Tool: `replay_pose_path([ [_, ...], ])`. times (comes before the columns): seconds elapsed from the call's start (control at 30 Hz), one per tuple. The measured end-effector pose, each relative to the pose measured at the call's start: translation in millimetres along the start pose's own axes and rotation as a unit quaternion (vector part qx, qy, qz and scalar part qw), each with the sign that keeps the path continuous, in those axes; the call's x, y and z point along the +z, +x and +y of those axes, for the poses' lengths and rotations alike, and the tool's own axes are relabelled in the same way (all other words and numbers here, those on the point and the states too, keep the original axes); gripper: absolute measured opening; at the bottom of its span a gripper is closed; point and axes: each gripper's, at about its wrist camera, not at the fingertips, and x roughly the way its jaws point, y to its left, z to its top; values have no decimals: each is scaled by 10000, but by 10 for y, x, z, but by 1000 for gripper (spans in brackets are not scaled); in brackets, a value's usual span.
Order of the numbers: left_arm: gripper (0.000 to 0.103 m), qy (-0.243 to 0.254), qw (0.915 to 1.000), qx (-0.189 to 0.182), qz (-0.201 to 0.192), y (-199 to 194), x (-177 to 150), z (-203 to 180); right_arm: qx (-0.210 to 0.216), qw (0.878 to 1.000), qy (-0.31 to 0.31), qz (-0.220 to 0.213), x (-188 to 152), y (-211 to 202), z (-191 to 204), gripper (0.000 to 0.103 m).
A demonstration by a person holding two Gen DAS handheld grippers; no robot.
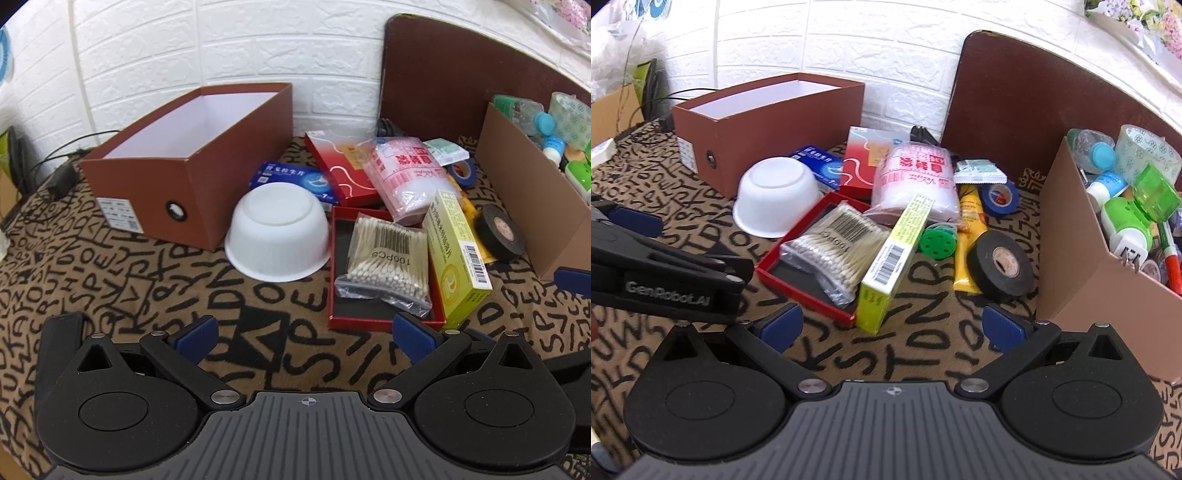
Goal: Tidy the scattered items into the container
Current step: 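Close the left gripper on the yellow-green medicine box and lift it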
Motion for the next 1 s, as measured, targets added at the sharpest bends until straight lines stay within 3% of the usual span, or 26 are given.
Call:
replay_pose_path([
  [0.27,103,157,9992,-371,9,167,163,-75,117,9999,83,-43,32,241,-42,90],
  [0.43,92,150,9963,-847,88,281,275,-110,156,9995,242,-104,53,331,-82,62],
  [0.57,85,156,9900,-1397,145,345,361,-205,317,9989,340,-83,61,400,-107,51],
  [0.63,82,155,9878,-1535,223,383,399,-260,469,9983,329,-73,61,425,-99,35],
  [0.83,61,8,9786,-2015,429,499,462,-346,455,9989,-18,-143,52,449,1,35],
  [1.0,54,67,9760,-2118,502,529,572,-470,374,9992,-101,-136,26,475,46,35],
])
